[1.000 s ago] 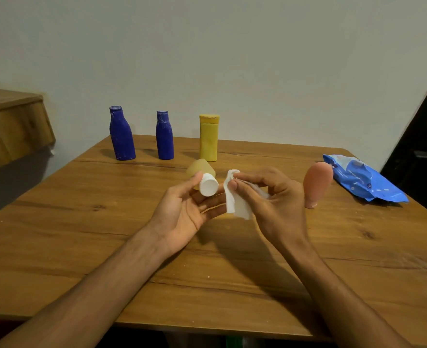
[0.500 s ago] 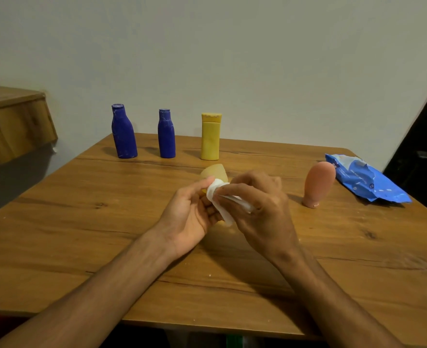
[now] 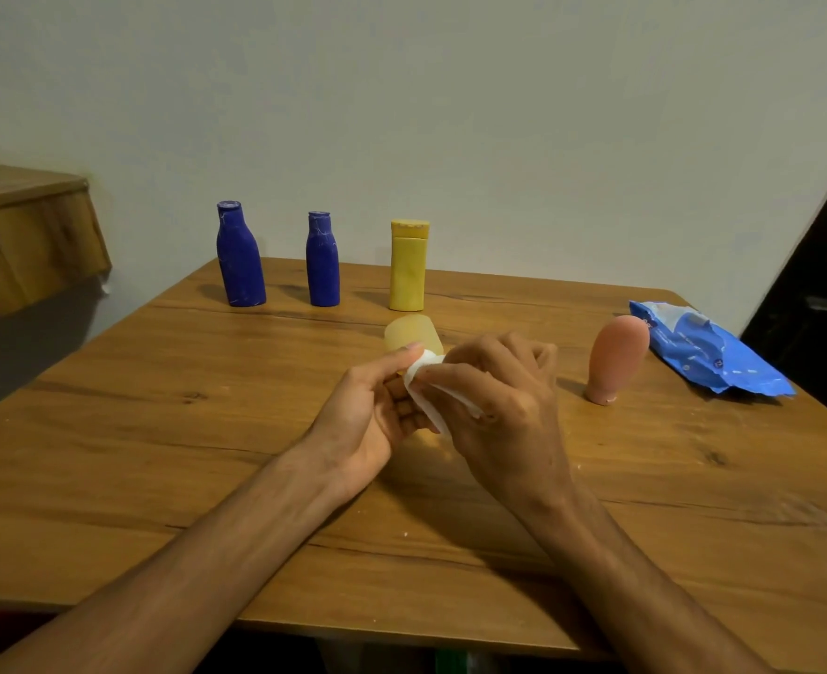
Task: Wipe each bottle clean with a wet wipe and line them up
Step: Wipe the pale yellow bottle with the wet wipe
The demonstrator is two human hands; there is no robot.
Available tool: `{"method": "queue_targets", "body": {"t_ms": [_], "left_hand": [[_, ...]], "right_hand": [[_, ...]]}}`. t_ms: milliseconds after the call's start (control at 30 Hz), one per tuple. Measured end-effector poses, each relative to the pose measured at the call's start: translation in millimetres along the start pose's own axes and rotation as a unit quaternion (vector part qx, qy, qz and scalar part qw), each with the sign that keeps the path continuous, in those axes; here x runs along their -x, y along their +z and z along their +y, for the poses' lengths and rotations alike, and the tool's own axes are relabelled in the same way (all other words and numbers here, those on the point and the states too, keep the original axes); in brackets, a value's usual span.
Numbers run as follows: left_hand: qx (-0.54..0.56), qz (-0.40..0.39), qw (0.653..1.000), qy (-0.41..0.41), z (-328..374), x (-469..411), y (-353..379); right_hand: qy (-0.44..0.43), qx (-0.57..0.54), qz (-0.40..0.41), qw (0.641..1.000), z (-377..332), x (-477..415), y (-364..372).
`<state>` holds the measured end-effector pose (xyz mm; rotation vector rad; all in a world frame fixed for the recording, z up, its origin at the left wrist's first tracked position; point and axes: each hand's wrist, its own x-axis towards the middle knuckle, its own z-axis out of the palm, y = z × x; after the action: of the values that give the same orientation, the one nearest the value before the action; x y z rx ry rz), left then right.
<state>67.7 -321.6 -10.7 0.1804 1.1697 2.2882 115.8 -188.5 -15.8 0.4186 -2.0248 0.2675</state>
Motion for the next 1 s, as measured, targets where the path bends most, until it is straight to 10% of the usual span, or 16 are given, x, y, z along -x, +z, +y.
{"method": "queue_targets", "body": {"t_ms": [1000], "left_hand": [[-0.043,0.023,0.999,0.004,-4.5,-0.5,-0.6]], "right_hand": [[-0.008,0.06,0.012,0.998,3.1,3.7,-1.0]]}}
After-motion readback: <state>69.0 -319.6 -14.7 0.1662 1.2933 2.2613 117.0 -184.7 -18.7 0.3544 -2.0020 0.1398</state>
